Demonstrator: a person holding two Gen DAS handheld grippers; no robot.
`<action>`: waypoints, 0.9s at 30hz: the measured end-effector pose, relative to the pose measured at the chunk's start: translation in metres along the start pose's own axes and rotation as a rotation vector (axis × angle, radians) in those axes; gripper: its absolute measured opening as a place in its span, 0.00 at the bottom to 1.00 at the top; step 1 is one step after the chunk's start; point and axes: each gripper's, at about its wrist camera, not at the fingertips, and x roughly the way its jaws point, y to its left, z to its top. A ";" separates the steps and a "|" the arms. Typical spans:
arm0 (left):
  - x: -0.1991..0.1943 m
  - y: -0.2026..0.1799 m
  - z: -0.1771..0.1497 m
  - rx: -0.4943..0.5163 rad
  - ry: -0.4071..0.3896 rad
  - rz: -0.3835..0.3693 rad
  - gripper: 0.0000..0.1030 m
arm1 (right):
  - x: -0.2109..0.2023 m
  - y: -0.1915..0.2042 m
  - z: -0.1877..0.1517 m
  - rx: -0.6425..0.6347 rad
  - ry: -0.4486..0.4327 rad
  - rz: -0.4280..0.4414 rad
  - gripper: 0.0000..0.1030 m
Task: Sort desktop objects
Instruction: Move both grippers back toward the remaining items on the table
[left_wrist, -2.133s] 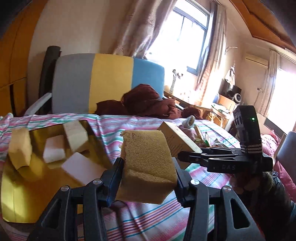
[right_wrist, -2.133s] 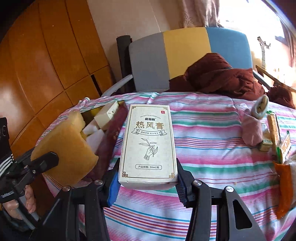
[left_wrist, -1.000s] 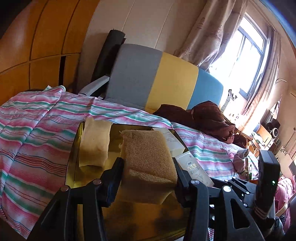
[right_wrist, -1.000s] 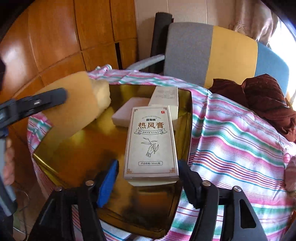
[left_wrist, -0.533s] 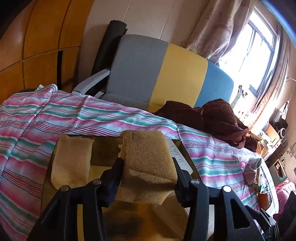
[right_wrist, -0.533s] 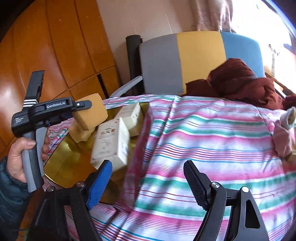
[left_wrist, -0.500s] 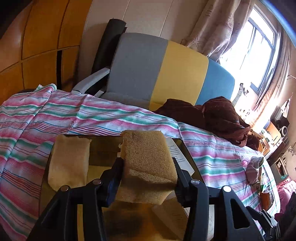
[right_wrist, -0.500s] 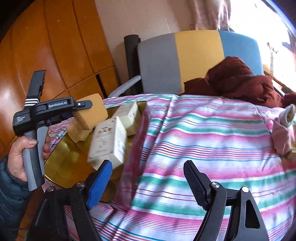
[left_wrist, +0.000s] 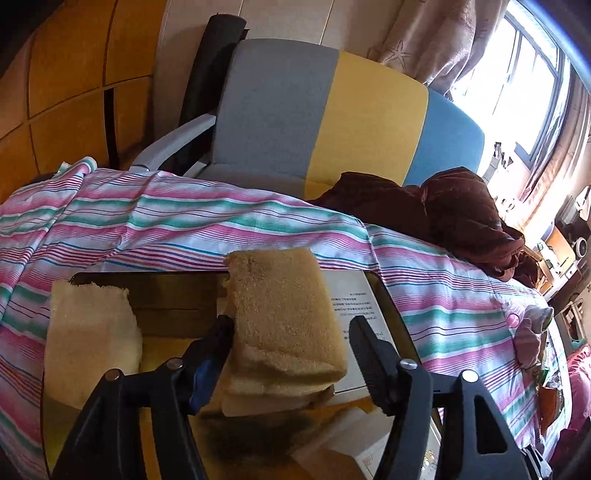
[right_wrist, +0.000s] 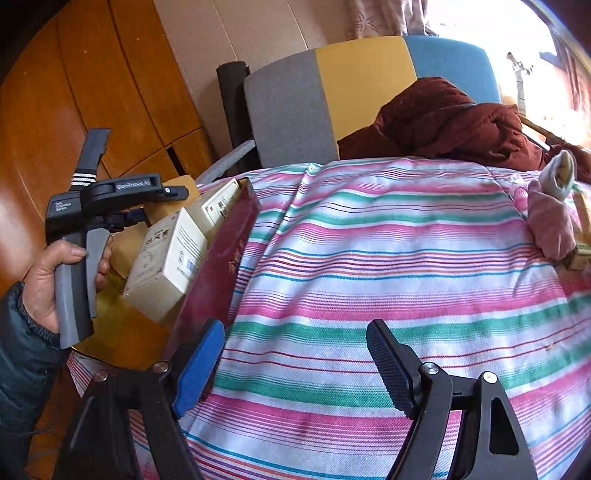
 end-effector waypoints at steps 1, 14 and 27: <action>-0.002 0.000 -0.001 -0.003 -0.002 -0.005 0.67 | -0.001 -0.002 -0.001 0.002 0.002 -0.004 0.78; -0.070 -0.024 -0.015 0.093 -0.109 -0.028 0.67 | -0.028 -0.031 -0.022 0.044 -0.017 -0.110 0.80; -0.086 -0.171 -0.050 0.336 -0.042 -0.326 0.80 | -0.085 -0.117 -0.046 0.197 -0.102 -0.332 0.81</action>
